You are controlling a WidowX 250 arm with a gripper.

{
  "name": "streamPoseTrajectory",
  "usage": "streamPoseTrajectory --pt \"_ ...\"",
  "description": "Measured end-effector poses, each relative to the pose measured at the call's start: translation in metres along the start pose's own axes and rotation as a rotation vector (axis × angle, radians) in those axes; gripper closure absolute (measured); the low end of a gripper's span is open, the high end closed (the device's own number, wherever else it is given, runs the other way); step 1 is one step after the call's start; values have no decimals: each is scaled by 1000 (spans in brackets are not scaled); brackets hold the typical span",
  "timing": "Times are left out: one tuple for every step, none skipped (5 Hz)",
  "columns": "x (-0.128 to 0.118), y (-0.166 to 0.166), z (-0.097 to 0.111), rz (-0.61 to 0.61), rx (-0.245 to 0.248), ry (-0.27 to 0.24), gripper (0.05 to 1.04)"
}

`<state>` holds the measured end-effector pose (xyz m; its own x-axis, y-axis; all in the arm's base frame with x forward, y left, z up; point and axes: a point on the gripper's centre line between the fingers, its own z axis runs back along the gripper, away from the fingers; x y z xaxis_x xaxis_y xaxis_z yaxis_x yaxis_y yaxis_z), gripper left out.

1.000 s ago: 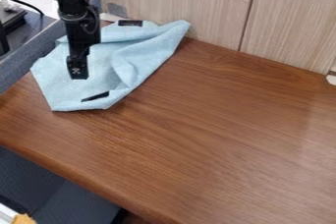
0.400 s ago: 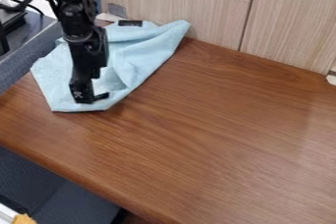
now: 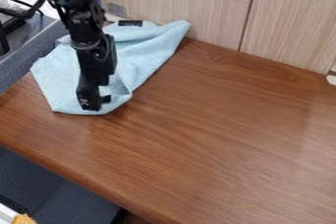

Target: Fold the cloth from bottom right to top left

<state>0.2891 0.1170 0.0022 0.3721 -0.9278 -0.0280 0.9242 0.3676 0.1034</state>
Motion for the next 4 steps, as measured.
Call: streamPoseTrajectory --pt "9 -7 -7 -12 -23 9 430" --pt "9 -9 -8 -17 -27 14 733" --pt "9 -10 -9 -16 -25 13 924" --pt "11 -12 -9 -17 -29 -1 996"
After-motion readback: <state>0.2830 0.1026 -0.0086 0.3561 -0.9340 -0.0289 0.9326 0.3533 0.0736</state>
